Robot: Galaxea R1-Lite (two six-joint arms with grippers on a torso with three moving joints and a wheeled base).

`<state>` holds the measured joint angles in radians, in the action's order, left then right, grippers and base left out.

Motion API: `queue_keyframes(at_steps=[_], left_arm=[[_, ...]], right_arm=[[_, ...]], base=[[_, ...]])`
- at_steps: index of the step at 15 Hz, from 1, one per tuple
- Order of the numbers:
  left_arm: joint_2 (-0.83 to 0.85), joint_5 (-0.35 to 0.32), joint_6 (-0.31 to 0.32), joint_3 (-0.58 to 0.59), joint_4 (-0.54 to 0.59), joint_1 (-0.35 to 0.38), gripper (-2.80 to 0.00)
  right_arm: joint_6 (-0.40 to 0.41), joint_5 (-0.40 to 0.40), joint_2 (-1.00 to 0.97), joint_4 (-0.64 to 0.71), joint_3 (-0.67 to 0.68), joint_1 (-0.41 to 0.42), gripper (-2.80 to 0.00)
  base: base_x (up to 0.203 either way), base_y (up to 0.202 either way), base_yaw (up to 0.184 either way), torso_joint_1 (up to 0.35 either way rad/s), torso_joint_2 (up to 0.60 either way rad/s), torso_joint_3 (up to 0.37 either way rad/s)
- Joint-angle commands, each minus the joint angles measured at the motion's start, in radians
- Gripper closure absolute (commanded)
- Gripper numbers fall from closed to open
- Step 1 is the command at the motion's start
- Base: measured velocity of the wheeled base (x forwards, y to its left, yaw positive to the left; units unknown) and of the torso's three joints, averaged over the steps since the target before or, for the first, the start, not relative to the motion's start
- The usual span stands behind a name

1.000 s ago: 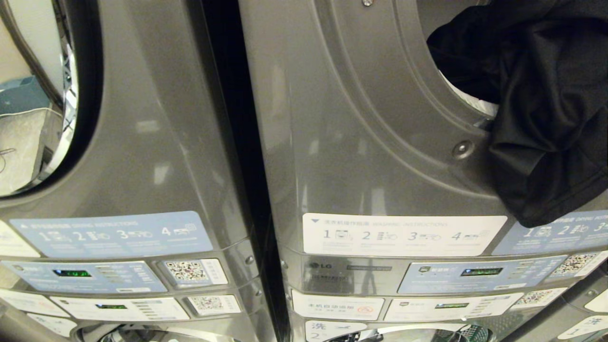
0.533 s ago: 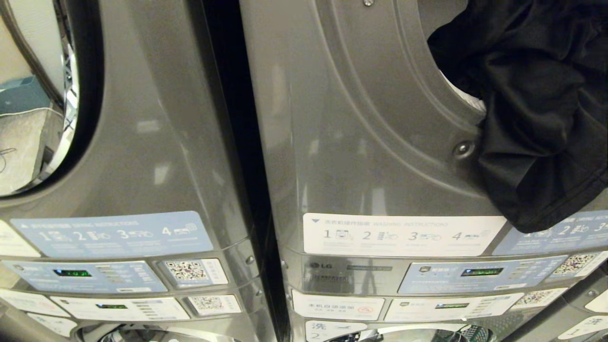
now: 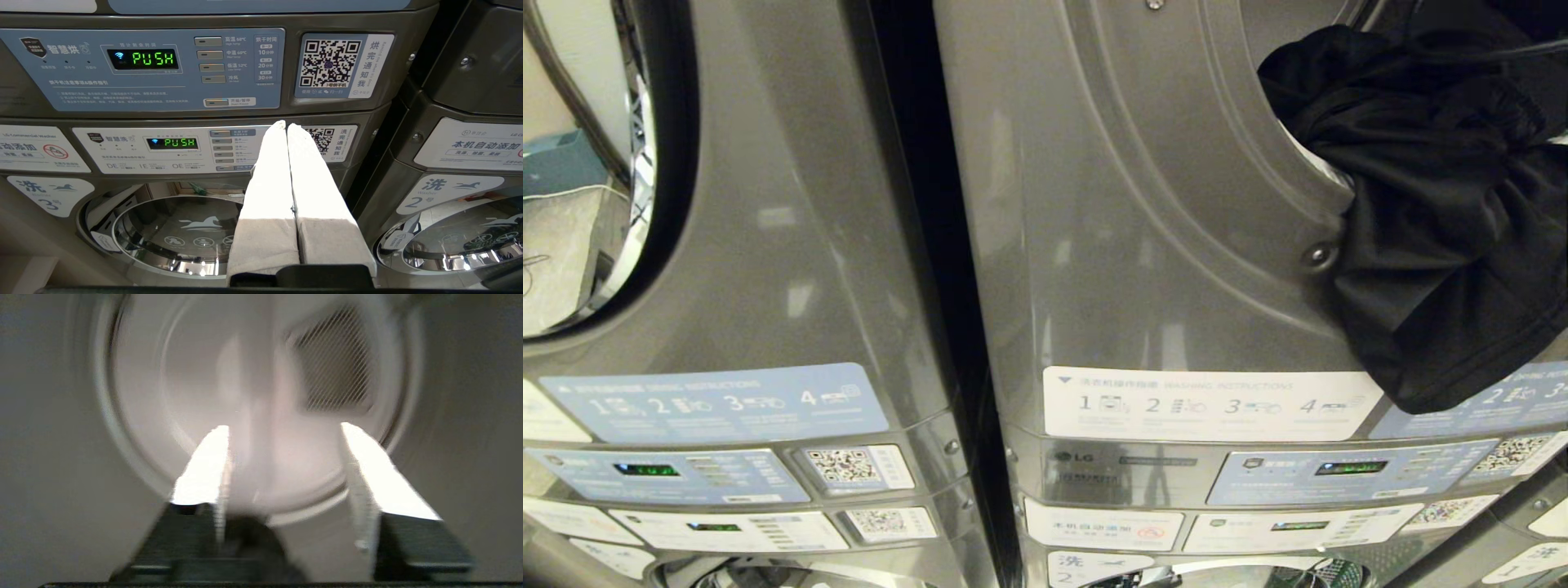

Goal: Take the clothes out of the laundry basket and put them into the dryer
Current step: Put the clothes in the dryer

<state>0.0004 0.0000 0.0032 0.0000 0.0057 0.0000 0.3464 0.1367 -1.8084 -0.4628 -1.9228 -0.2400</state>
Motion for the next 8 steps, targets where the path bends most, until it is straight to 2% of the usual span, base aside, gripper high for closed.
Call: queue_keyframes(at_steps=[1,4,8], left_arm=[[0.000,0.000,0.000,0.002,0.000,0.000,0.00],[0.000,0.000,0.000,0.000,0.000,0.000,0.00],[0.000,0.000,0.000,0.002,0.000,0.000,0.00]], right_arm=[[-0.014,0.001,0.027,0.068,-0.009,-0.002,-2.80],[-0.034,0.007,0.140,0.149,0.025,-0.034,-2.80],[-0.077,0.022,0.379,0.256,0.215,-0.100,-2.80]], base=[[0.000,0.000,0.000,0.000,0.00,0.000],[0.000,0.000,0.000,0.000,0.00,0.000],[0.000,0.000,0.000,0.000,0.00,0.000]])
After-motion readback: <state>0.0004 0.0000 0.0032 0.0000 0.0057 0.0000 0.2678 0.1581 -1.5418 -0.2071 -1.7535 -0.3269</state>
